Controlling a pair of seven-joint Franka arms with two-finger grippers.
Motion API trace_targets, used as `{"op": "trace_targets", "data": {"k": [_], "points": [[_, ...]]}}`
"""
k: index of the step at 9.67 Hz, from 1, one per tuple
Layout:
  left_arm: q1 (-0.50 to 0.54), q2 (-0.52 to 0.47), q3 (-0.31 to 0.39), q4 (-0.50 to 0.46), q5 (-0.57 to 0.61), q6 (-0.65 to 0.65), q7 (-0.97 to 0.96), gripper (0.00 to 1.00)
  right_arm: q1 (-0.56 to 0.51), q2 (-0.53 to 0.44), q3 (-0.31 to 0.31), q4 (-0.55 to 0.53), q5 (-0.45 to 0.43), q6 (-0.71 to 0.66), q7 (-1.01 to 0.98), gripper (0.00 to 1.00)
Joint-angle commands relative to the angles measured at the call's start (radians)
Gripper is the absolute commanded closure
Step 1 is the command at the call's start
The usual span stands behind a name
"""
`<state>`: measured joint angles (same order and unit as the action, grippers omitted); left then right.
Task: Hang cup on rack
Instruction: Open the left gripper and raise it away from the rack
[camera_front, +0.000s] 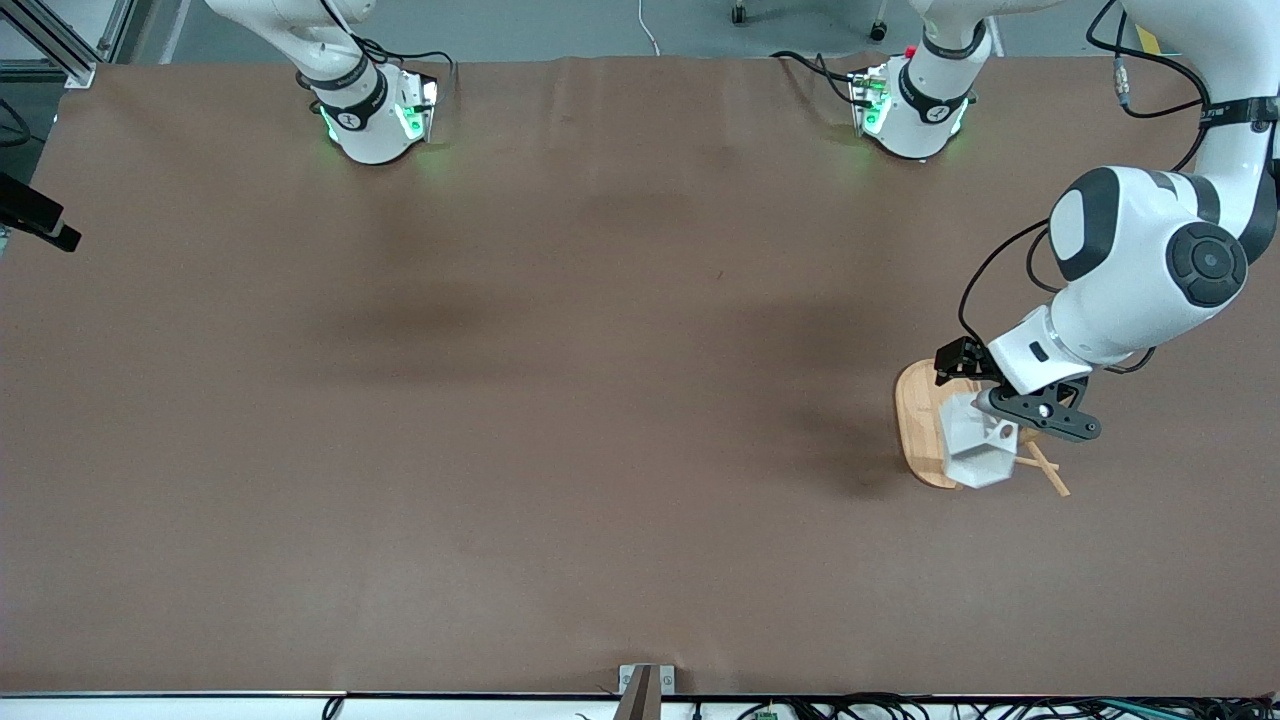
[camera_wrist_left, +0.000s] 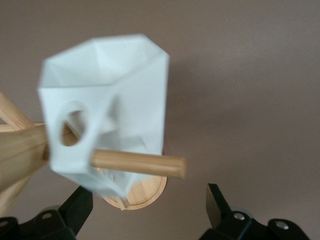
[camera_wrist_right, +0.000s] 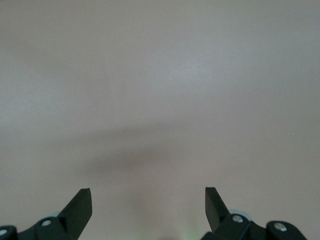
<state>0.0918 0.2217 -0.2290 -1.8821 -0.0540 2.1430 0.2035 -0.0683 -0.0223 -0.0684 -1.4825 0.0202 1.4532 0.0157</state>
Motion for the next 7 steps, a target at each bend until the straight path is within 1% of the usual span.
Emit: {"op": "trace_targets", "data": {"k": [1, 3, 4, 5, 7], "points": [[-0.007, -0.06, -0.006, -0.006, -0.015, -0.047, -0.092, 0.0, -0.01, 0.002, 0.005, 0.011, -0.009, -0.008, -0.002, 0.0], [-0.037, -0.148, -0.006, 0.02, 0.002, -0.142, -0.208, 0.0, -0.018, 0.002, 0.005, 0.011, -0.006, -0.008, -0.002, 0.0], [-0.035, -0.174, -0.006, 0.046, 0.002, -0.191, -0.188, 0.0, -0.03, 0.004, 0.007, 0.01, 0.0, -0.008, -0.002, 0.0], [-0.032, -0.197, -0.001, 0.09, 0.0, -0.283, -0.149, 0.0, -0.031, 0.004, 0.007, 0.01, 0.001, -0.008, -0.002, 0.0], [-0.029, -0.27, 0.011, 0.11, -0.006, -0.369, -0.144, 0.0, -0.031, 0.004, 0.007, 0.008, 0.001, -0.011, -0.003, 0.0]]}}
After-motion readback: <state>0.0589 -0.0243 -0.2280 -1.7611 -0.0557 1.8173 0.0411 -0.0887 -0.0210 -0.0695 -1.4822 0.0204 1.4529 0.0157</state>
